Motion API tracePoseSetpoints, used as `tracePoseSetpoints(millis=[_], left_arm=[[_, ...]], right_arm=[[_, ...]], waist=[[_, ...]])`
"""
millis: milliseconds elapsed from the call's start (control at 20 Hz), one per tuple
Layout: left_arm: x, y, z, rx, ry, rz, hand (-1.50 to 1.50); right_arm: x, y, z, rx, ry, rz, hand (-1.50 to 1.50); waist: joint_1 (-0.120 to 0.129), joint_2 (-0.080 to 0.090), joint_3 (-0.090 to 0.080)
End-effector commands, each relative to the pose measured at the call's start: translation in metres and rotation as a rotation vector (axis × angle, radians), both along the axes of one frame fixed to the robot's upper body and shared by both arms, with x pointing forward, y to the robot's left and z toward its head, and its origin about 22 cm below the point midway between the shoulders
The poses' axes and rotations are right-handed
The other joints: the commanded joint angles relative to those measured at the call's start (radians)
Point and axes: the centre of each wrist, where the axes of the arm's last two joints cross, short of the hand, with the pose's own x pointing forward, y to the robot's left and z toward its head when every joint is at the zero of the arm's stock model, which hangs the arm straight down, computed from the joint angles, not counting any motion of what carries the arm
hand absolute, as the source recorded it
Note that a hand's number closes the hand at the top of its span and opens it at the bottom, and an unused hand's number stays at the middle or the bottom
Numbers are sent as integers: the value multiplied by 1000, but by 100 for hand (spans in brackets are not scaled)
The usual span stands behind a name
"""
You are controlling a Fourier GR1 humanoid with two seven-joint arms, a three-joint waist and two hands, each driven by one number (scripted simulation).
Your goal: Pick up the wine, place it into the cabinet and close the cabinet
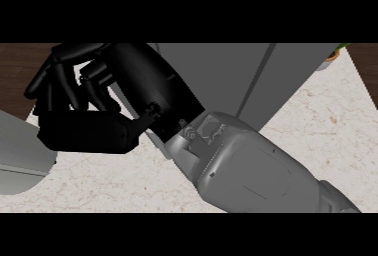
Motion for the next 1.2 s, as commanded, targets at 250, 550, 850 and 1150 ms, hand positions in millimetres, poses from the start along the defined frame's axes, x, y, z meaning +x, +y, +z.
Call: tracePoseSetpoints(millis=[250, 550, 850, 1150], left_arm=[[10, 3, 9, -24, -82, -2, -150], [-3, 23, 8, -25, -80, 24, -150], [4, 35, 15, -12, -93, 43, -150], [1, 37, 14, -4, -66, 29, -150]], right_arm=[[36, 10, -15, -303, 211, 447, 150], [70, 11, -37, -412, 324, 567, 150], [90, 12, -47, -344, 406, 620, 150], [110, 0, -61, -245, 422, 642, 150]], waist=[[11, 12, 0], [4, 2, 0], [-1, 3, 0], [-13, 2, 0]])
